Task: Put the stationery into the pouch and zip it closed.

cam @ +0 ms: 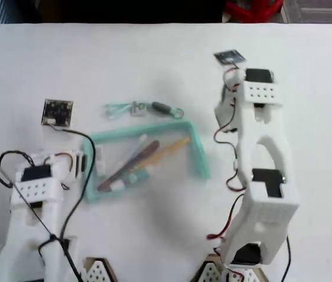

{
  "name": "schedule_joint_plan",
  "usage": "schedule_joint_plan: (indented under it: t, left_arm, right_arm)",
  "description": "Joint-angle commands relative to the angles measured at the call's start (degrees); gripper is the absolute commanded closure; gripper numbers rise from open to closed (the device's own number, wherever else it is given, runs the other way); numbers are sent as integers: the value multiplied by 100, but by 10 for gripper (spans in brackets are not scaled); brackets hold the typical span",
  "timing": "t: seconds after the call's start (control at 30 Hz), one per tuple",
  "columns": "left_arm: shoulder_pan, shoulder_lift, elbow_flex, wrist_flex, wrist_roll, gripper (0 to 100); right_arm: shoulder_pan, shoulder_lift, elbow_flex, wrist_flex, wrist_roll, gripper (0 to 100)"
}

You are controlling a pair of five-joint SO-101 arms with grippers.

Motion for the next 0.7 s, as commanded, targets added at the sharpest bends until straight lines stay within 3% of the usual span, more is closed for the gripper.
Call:
schedule_joint_plan:
  t: [0.0,0.17,0.33,0.57,0.67]
  left_arm:
    - [215,-734,246,-26,62,797]
    - [426,-1376,536,-18,62,795]
    - [1033,-884,273,290,-88,796]
    - [251,690,-325,-176,-141,797]
    - [84,1182,-677,0,-141,796]
  right_arm:
    - [48,523,-9,-259,352,980]
    - [-409,1244,-26,-233,651,981]
    - [-787,1182,-193,277,651,981]
    - [-1253,655,-255,734,624,981]
    - [-1297,444,-255,725,413,981]
